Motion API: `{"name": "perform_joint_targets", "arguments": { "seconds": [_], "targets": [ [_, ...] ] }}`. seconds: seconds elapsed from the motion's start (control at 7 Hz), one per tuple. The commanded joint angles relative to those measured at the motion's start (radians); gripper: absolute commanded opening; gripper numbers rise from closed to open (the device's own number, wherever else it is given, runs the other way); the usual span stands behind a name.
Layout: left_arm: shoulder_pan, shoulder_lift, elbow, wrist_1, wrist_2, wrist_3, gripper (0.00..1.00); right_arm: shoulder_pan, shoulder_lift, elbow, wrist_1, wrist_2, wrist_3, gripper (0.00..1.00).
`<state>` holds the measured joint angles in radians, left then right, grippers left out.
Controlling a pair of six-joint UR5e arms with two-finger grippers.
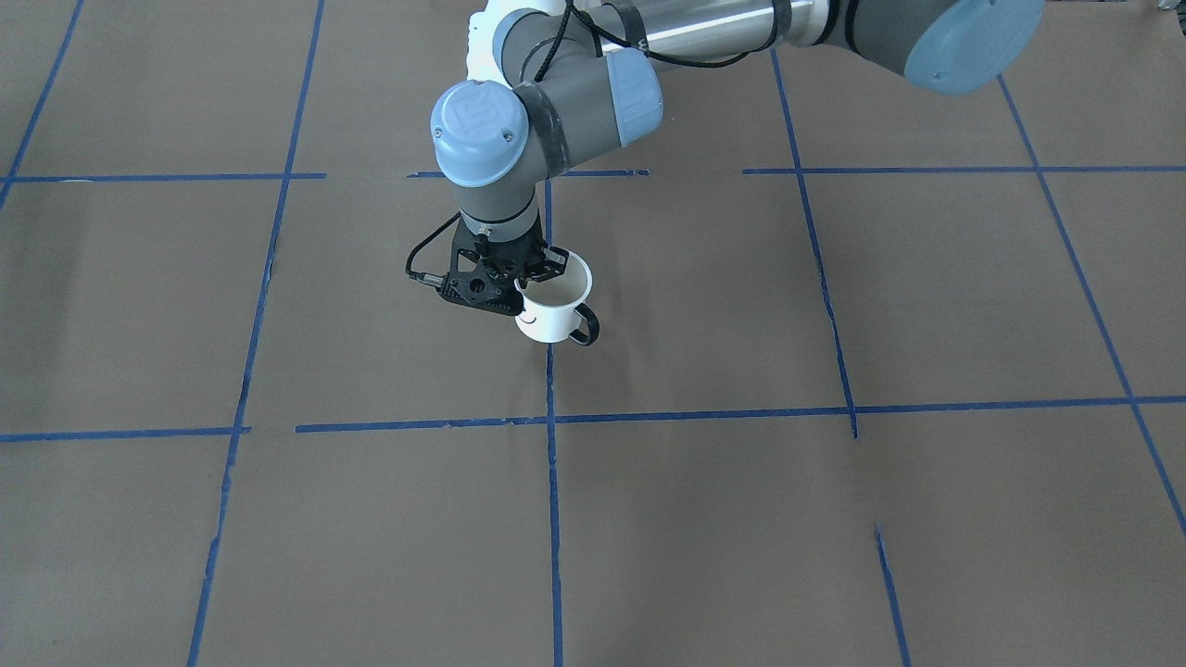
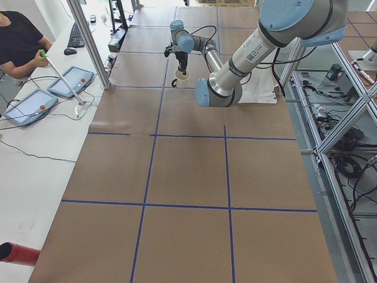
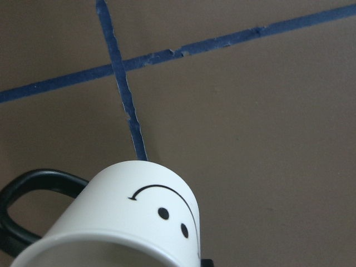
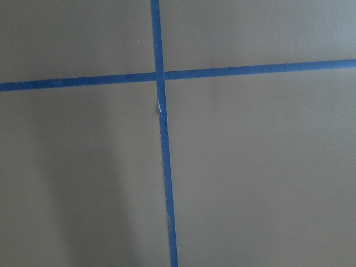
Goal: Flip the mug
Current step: 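Rotate the mug upright with the left gripper and set it down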
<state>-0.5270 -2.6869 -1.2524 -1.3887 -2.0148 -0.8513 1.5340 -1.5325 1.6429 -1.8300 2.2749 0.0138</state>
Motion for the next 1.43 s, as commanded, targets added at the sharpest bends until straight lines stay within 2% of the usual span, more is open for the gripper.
{"name": "perform_joint_targets", "arguments": {
  "seconds": [0.0,0.29,0.71,0.86,1.0,1.29],
  "targets": [
    [0.024,-0.028,0.045,0.031,0.042,0.008,0.00,0.000,0.000,0.000,0.000,0.000,0.000,1.00],
    [0.024,-0.036,0.062,0.043,0.088,0.024,0.00,0.000,0.000,0.000,0.000,0.000,0.000,1.00],
    [0.033,-0.025,0.044,0.062,0.088,0.064,0.00,0.000,0.000,0.000,0.000,0.000,0.000,1.00],
    [0.033,-0.024,0.042,0.062,0.088,0.064,0.04,0.000,0.000,0.000,0.000,0.000,0.000,1.00],
    [0.035,-0.022,0.041,0.062,0.090,0.064,0.99,0.000,0.000,0.000,0.000,0.000,0.000,1.00],
    [0.041,-0.021,0.025,0.062,0.090,0.064,1.00,0.000,0.000,0.000,0.000,0.000,0.000,1.00]
  ]
}}
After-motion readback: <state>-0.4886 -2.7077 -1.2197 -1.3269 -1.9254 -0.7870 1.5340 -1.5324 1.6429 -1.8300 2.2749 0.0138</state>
